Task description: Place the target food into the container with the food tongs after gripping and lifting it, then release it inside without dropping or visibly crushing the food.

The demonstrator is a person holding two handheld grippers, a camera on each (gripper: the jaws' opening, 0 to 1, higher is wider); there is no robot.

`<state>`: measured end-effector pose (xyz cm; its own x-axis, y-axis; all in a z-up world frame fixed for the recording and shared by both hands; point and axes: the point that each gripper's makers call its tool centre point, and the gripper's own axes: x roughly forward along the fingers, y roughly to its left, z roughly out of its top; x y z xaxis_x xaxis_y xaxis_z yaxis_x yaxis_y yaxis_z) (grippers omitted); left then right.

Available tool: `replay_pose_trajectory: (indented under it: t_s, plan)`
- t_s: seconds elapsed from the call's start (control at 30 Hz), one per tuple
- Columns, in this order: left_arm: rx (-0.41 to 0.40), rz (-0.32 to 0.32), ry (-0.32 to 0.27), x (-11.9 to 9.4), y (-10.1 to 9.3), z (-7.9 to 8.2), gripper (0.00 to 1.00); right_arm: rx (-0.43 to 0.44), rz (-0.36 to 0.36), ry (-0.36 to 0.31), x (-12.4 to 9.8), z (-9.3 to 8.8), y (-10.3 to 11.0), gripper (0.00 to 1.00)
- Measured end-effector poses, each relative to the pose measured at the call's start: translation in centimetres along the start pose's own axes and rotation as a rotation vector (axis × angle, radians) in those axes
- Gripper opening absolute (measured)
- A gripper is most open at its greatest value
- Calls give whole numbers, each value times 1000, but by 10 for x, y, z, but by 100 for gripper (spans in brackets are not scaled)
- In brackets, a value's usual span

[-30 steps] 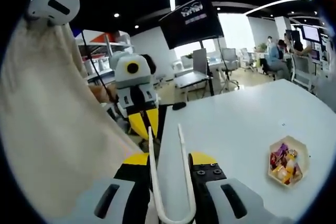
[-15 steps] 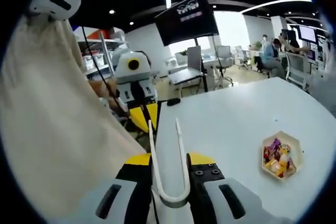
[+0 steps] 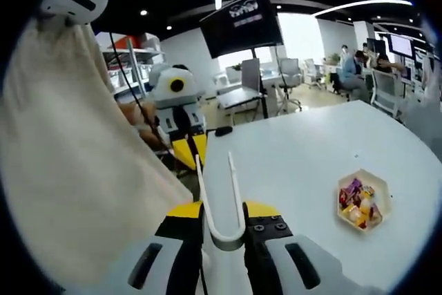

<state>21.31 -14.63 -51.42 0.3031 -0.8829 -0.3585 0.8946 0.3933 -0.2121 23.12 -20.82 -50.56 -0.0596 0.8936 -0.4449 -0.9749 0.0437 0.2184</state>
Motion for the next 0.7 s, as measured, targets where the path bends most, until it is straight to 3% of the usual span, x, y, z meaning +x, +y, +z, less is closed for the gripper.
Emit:
replay_pose_trajectory:
  t_s: [0.7]
  plan:
    - [-16,-11,16,-1,-6,-11,1,0,-19,62,-12,-13,1,19]
